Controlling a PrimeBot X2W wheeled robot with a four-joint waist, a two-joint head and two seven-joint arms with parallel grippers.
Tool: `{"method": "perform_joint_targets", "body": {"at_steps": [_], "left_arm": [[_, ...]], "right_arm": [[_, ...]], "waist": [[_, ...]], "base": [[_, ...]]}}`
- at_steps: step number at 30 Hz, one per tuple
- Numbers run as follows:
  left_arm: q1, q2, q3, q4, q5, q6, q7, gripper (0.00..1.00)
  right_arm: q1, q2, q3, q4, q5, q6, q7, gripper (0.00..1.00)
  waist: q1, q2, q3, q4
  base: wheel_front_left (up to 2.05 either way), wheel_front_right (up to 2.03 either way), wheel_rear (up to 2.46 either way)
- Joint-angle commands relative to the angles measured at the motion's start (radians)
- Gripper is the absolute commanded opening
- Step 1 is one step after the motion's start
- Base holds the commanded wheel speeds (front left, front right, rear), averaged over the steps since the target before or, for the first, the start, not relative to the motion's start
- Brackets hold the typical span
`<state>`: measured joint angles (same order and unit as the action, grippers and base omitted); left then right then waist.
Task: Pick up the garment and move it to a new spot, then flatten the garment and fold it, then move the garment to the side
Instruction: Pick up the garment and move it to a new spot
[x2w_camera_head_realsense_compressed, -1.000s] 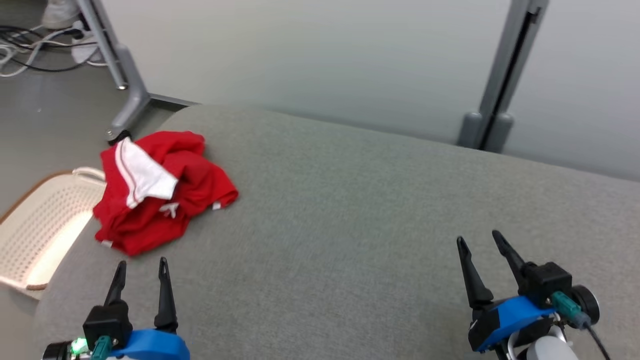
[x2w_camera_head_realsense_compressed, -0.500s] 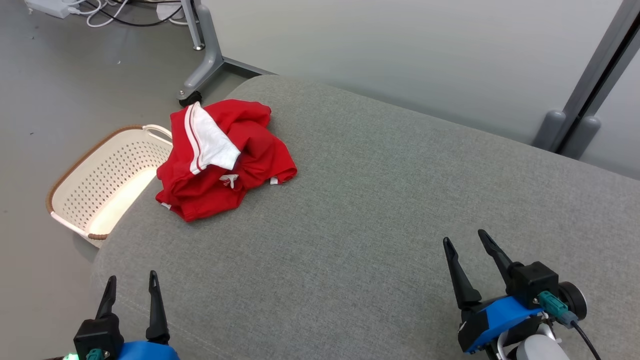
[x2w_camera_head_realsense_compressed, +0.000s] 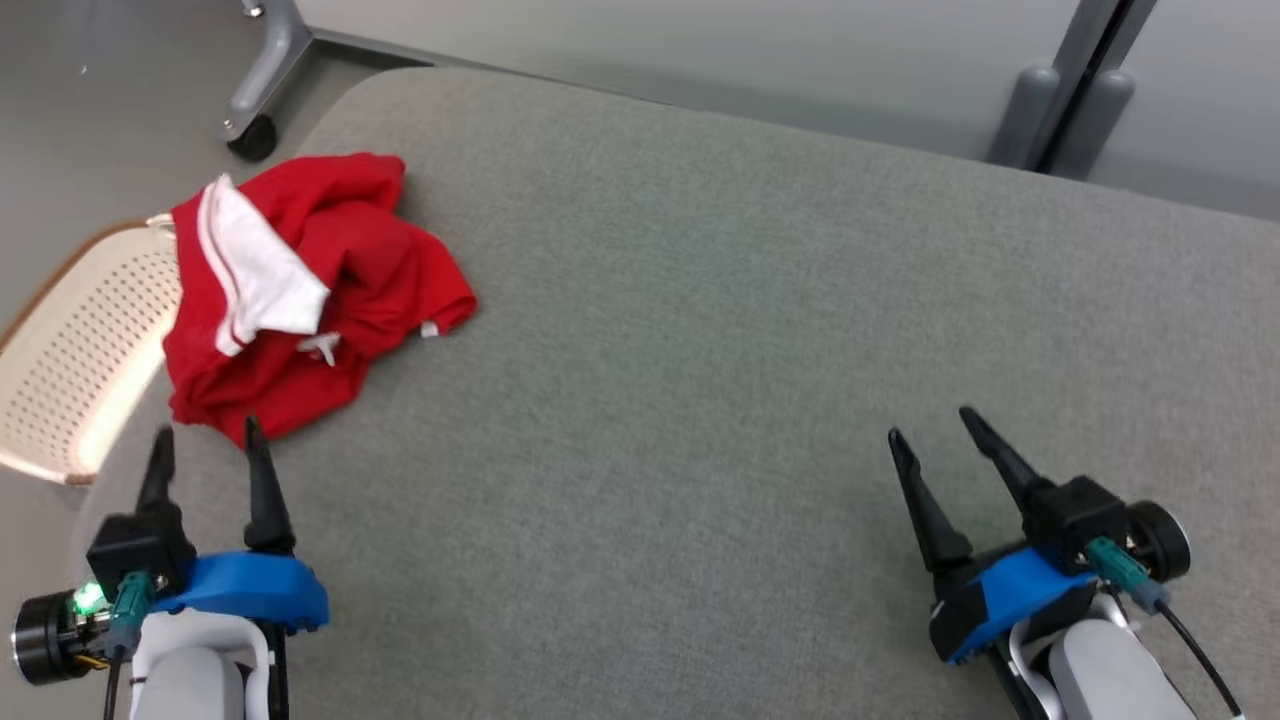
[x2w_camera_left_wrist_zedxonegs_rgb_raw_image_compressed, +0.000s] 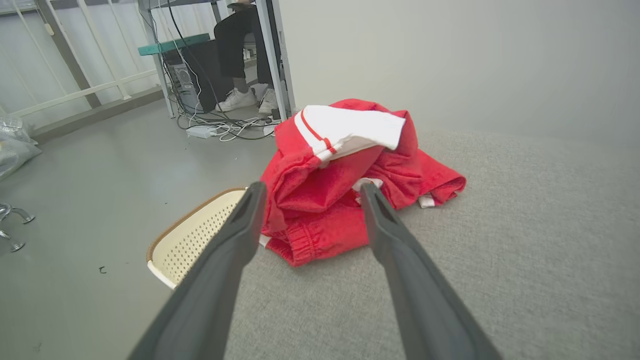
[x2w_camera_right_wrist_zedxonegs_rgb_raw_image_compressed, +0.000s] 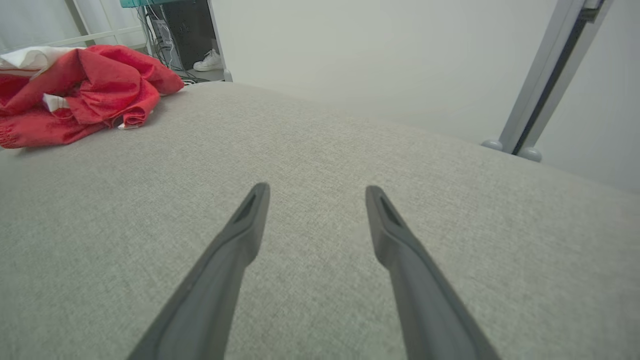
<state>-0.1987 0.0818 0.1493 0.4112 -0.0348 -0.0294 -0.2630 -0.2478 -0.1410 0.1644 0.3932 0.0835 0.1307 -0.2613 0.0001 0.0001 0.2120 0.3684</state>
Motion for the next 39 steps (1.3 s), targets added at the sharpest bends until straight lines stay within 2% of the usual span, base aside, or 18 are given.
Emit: {"method": "perform_joint_targets", "body": {"at_steps": [1,6,10,15,19,20,21,25,32,39], "left_arm": [[-0.045,0.012,0.006,0.026,0.008,0.008,-0.003,1.0],[-0.151,0.047,0.017,0.097,0.023,0.031,-0.003,1.0],[-0.236,0.085,0.034,0.178,0.035,0.079,-0.003,1.0],[-0.295,0.095,0.058,0.278,0.032,0.147,-0.003,1.0],[-0.334,0.107,0.079,0.371,0.006,0.148,-0.003,1.0],[-0.344,0.11,0.08,0.384,0.001,0.14,-0.003,0.36],[-0.353,0.109,0.081,0.391,-0.009,0.131,-0.003,0.0],[-0.376,0.111,0.064,0.344,-0.008,0.098,-0.003,0.0],[-0.411,0.088,-0.034,0.148,0.029,0.014,-0.003,0.0],[-0.451,0.041,-0.158,0.029,0.04,-0.058,-0.003,0.0]], "right_arm": [[-0.019,-0.017,0.005,-0.006,0.006,0.0,-0.006,1.0],[-0.047,-0.045,0.017,-0.011,0.017,0.0,-0.006,1.0],[-0.069,-0.058,0.024,-0.014,0.026,0.0,-0.006,1.0],[-0.084,-0.062,0.021,-0.014,0.039,0.0,-0.006,1.0],[-0.093,-0.056,0.022,-0.012,0.047,0.0,-0.006,1.0],[-0.094,-0.054,0.022,-0.012,0.048,0.0,-0.006,1.0],[-0.095,-0.05,0.022,-0.012,0.049,0.0,-0.006,1.0],[-0.094,-0.036,0.022,-0.009,0.052,0.0,-0.006,1.0],[-0.059,0.008,0.009,0.001,0.053,0.0,-0.006,1.0],[-0.038,0.048,0.021,0.018,0.052,0.0,-0.006,1.0]], "waist": [[-0.0001,-0.0001,0.023,-0.012],[-0.0001,-0.0001,0.082,-0.048],[-0.0001,-0.0001,0.127,-0.077],[-0.0001,-0.0001,0.153,-0.101],[-0.0001,-0.0001,0.159,-0.116],[-0.0001,-0.0001,0.159,-0.12],[-0.0001,-0.0001,0.157,-0.123],[-0.0001,-0.0001,0.135,-0.136],[-0.0001,-0.0001,0.057,-0.179],[-0.0001,-0.0001,-0.019,-0.292]], "base": [[0.0,0.0,0.0],[0.0,0.0,0.0],[0.0,0.0,0.0],[0.0,0.0,0.0],[0.0,0.0,0.0],[0.0,0.0,0.0],[0.0,0.0,0.0],[0.0,0.0,0.0],[0.0,0.0,0.0],[0.0,0.0,0.0]]}}
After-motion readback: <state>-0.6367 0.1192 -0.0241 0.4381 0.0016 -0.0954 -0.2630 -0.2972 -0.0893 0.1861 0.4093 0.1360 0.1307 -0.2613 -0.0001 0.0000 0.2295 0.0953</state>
